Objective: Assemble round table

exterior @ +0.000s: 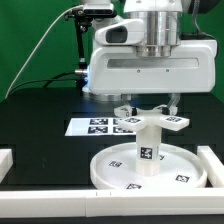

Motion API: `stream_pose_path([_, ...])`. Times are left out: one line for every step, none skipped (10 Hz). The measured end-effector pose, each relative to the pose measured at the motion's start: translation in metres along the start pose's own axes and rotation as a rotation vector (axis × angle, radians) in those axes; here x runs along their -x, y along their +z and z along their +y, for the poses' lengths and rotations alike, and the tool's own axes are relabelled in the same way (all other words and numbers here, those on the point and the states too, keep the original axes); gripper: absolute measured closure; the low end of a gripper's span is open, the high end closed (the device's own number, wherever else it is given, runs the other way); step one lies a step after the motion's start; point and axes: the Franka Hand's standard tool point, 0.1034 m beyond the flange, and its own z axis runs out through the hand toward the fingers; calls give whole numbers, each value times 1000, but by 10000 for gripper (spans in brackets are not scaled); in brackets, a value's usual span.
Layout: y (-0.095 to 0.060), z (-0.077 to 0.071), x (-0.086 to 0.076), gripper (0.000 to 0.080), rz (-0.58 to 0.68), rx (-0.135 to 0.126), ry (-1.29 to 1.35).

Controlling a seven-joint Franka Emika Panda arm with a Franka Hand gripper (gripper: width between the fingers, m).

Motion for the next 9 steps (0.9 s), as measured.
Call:
stream_pose_path([0, 0, 0, 361, 0, 0, 130])
stream_pose_path([0, 0, 0, 361, 0, 1, 254])
stream_pose_path([0, 1, 0, 361, 0, 0, 378])
stream_pose_path([0, 1, 0, 360, -2, -4, 537])
stream_pose_path([0, 1, 1, 360, -4, -4, 655])
stream_pose_path([0, 2, 1, 360, -8, -11, 722])
stream_pose_path([0, 3, 1, 360, -19, -21, 880])
stream_pose_path([0, 3, 1, 360, -27, -28, 981])
stream_pose_path([0, 3, 1, 360, -32, -33, 1045])
